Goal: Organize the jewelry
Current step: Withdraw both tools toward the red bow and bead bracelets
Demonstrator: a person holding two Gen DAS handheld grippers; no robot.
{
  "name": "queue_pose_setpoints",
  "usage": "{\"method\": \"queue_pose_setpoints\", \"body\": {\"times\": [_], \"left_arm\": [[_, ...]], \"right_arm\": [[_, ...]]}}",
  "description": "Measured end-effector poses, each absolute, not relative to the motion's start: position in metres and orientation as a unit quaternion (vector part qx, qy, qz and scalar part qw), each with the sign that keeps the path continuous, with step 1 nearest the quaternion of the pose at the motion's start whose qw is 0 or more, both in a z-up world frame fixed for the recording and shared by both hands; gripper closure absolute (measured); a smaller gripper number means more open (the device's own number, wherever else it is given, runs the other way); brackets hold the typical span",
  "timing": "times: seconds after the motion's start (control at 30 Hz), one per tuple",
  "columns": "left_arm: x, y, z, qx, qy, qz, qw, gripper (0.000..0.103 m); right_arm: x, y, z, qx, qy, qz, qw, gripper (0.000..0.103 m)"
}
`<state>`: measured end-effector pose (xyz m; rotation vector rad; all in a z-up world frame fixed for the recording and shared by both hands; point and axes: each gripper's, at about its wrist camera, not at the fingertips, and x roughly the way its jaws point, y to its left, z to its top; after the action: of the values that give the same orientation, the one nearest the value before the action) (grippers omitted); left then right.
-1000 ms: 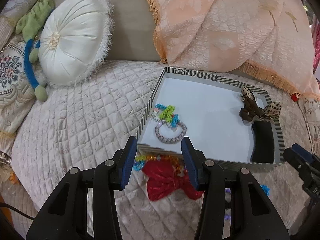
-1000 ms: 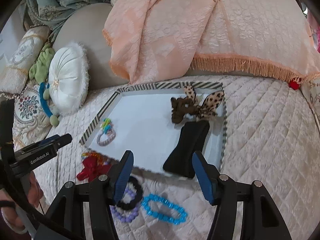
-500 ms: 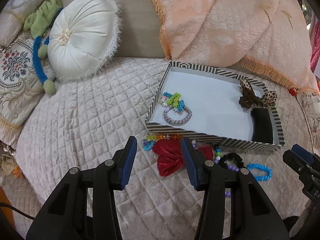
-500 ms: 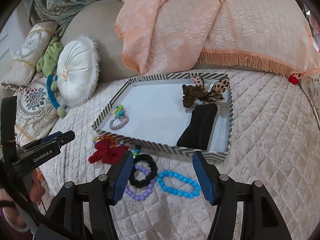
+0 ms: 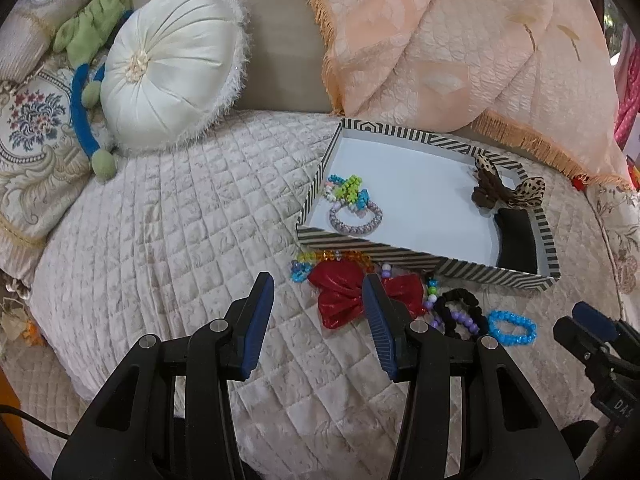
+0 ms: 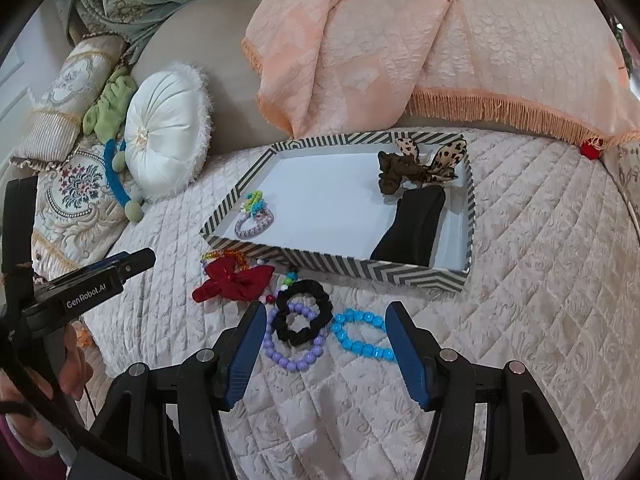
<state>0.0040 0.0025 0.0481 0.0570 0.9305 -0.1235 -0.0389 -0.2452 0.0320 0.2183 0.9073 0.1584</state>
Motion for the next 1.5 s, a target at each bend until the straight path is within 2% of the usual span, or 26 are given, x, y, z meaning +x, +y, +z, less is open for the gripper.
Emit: {"method": "queue_pose_setpoints", "body": {"times": [0.2,0.3,0.67,0.7,0.77,0.83,0.93,1.5], "left_arm": [[0.009,0.02,0.045,-0.015,0.475,-0.074,0.877,0.057],[0.014,0.031,0.042,-0.043,0.49,-0.076,0.867,0.051],[0.028,0.036,0.018,-0.091,0.534,-0.089,0.836,0.05],[0.029,0.035,0.014,-0.096,0.539,-0.091,0.832,0.05],[0.033,0.033,0.009,-0.11,0.548,-0.094,0.824,0.05],[0.037,0.03,0.003,-0.12,0.555,-0.097,0.817,0.049],[0.042,0.028,-0.004,-0.139,0.562,-0.1,0.809,0.037],[0.071,0.016,-0.035,-0.194,0.595,-0.092,0.775,0.036]], "right_arm": [[-0.045,-0.244,0.029,0.105,0.442,0.079,0.887,0.044],[-0.046,-0.242,0.024,0.106,0.447,0.083,0.885,0.044],[-0.046,-0.241,0.005,0.091,0.464,0.097,0.876,0.044],[-0.044,-0.239,0.004,0.089,0.462,0.1,0.877,0.045],[-0.038,-0.235,0.002,0.083,0.464,0.105,0.876,0.057],[-0.026,-0.23,-0.004,0.078,0.472,0.111,0.871,0.058],[-0.01,-0.224,-0.012,0.073,0.48,0.117,0.867,0.06],[0.038,-0.215,-0.046,0.047,0.509,0.129,0.85,0.061]]}}
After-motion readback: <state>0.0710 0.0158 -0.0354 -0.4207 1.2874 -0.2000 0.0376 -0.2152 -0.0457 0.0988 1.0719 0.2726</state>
